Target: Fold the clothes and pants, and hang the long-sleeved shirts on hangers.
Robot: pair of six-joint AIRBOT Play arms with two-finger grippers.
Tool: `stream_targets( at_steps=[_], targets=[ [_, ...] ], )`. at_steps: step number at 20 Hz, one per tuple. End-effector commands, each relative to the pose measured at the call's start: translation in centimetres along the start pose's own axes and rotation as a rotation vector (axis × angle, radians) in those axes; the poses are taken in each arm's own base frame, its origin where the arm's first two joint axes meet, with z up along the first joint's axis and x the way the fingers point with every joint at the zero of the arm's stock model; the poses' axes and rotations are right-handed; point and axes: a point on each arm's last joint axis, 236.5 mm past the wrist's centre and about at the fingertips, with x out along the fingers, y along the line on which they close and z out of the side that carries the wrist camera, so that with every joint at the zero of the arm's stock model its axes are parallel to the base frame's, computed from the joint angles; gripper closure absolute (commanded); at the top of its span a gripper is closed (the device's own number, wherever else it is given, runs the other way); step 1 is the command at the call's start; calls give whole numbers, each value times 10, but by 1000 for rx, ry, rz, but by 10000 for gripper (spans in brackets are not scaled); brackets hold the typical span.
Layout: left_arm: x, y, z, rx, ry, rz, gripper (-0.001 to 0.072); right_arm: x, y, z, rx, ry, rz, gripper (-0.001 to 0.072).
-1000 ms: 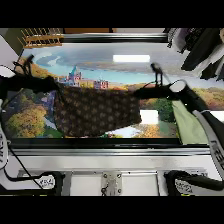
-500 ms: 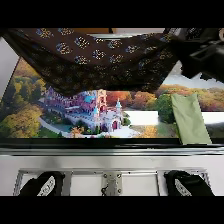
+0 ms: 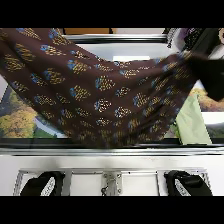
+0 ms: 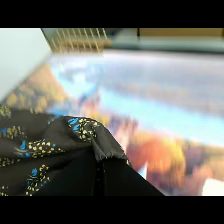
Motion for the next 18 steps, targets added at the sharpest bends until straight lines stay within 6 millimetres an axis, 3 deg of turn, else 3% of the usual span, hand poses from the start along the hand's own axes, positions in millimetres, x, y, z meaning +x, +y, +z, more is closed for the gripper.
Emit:
stream_targets(
  at_steps=[1,4,6,9,11,13,15,18],
  targets=[
    [80,57,-83,-156,240,44,700,49,-48,-79,200,376,-108,707],
    [163,113,-181,-284,483,80,700,128,-101,-133,277,584,-147,707],
    [208,142,-234,-333,598,88,700,179,-140,-166,338,645,-190,707],
    [255,168,-286,-379,718,82,700,243,-187,-194,357,651,-225,707],
    [275,179,-299,-384,736,79,700,269,-205,-192,358,603,-241,706],
    [284,185,-296,-387,727,79,700,284,-214,-176,328,528,-246,707],
    [282,186,-286,-377,724,73,700,284,-214,-163,292,489,-241,706],
    [265,182,-271,-370,721,74,700,267,-213,-160,208,523,-257,707]
  ],
)
